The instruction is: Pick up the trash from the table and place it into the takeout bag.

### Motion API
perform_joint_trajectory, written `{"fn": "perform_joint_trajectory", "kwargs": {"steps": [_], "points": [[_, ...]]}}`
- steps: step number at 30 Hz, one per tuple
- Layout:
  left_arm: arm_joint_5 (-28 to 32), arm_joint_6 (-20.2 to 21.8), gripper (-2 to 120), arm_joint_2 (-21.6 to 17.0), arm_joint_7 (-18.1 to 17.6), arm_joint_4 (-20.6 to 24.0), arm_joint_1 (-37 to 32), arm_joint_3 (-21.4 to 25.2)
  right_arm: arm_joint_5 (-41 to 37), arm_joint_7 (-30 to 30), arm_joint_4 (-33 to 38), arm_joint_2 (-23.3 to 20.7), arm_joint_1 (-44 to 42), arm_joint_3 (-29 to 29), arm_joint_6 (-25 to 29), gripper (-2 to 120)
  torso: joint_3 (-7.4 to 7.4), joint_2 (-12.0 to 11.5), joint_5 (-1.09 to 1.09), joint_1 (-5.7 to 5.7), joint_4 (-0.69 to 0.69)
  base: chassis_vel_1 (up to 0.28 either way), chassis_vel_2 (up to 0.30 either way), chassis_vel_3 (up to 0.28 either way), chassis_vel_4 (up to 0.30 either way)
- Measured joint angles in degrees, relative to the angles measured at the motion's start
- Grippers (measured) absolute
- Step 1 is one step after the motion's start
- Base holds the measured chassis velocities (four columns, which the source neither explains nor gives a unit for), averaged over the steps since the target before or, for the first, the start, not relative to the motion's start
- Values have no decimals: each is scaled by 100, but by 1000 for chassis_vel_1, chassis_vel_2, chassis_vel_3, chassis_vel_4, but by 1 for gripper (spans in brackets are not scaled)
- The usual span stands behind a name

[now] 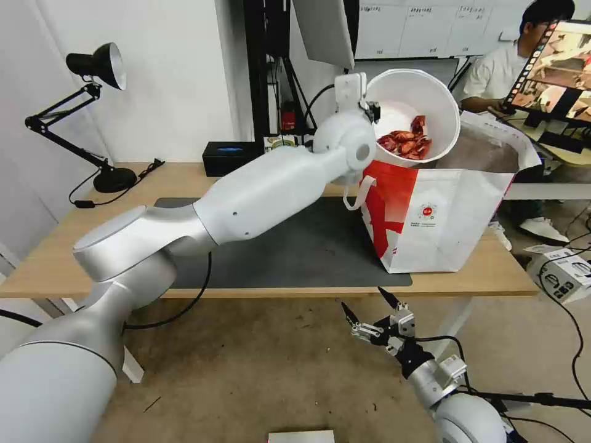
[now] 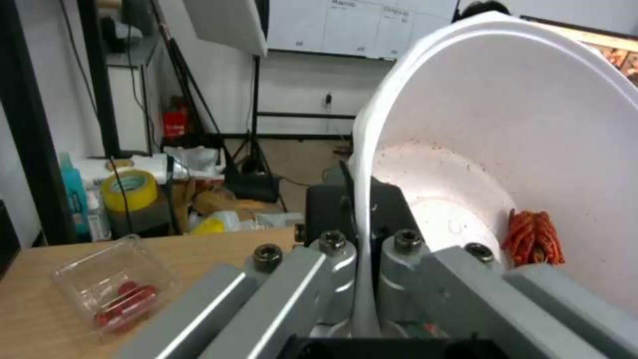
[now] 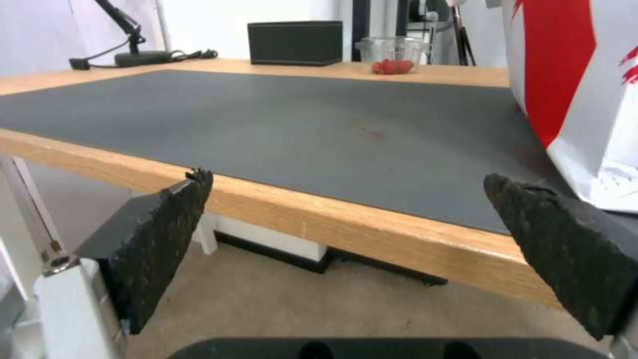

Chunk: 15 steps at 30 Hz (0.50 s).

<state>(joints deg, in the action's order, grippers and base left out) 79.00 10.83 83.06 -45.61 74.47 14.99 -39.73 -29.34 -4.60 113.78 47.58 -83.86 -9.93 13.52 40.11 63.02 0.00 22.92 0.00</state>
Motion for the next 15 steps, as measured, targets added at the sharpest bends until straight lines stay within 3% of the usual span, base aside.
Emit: {"fn": "perform_joint_trajectory", "kwargs": {"steps": [8, 15], "points": [[-18, 33, 0, -154, 148, 231, -28, -177, 0, 0, 0, 0, 0, 0, 0, 100, 0, 1, 0, 0, 0, 0, 0, 0, 0], [628, 420, 0, -285, 352, 538, 50, -175, 0, 0, 0, 0, 0, 0, 0, 100, 0, 1, 0, 0, 0, 0, 0, 0, 0]]}}
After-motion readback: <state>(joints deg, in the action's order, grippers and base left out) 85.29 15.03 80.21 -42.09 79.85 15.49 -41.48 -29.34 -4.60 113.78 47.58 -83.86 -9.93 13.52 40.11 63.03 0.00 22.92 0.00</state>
